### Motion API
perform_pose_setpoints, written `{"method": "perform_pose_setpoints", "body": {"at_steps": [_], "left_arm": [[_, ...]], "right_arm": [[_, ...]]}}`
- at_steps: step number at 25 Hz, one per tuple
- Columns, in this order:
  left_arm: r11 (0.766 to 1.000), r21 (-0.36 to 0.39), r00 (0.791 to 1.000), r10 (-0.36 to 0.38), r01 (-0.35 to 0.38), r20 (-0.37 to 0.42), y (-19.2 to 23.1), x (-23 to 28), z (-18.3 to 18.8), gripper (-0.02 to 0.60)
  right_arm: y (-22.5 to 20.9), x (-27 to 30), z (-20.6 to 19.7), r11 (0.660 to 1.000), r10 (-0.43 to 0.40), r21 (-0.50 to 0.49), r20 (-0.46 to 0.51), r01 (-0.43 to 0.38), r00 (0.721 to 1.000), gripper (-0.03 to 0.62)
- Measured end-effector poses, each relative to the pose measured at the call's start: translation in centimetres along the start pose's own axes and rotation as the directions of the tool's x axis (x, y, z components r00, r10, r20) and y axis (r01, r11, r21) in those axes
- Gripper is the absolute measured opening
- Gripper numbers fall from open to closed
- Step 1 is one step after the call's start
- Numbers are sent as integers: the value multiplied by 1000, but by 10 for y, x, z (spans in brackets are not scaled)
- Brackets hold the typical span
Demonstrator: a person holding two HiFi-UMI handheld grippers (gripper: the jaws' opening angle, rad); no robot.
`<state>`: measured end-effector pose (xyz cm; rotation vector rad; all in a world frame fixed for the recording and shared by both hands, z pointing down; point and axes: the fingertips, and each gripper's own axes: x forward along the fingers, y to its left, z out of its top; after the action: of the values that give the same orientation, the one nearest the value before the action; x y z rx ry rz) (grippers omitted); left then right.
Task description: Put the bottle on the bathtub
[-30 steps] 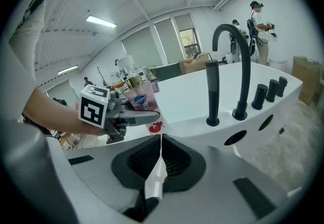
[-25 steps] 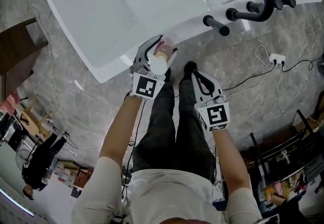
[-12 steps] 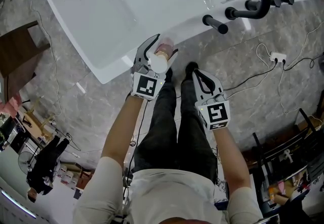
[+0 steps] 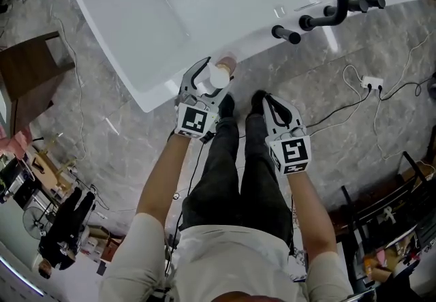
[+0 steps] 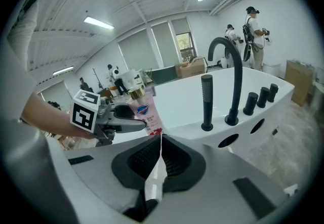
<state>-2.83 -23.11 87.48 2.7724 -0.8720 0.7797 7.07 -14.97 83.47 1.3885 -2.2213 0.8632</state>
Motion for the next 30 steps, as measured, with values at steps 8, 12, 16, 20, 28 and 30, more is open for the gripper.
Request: {"method": "perform_pose_setpoints", "body": {"at_steps": [8, 12, 16, 20, 28, 30], "left_arm": [[1000, 10, 997, 1, 0, -73, -7, -60, 19, 322], [1000, 5, 997, -20, 20, -75, -23, -99, 44, 321], [1000, -14, 999, -29, 28, -41, -26, -129, 79, 308], [999, -7, 999, -36, 36, -22, -34, -163, 115, 296], [999, 12, 999, -41, 41, -7, -46, -224, 187, 230], [999, 11, 999, -43, 43, -10, -52, -240, 204, 225]], "right_arm": [[22, -47, 34, 1000, -8, -25, 20, 8, 1000, 32], [38, -77, 60, 999, -30, -39, 41, 32, 999, 32], [56, -104, 92, 996, -51, -73, 72, 56, 996, 32], [79, -142, 112, 993, -66, -89, 97, 74, 993, 32], [102, -206, 145, 988, -116, -85, 133, 128, 984, 32], [105, -223, 156, 987, -129, -76, 137, 140, 982, 32]]}}
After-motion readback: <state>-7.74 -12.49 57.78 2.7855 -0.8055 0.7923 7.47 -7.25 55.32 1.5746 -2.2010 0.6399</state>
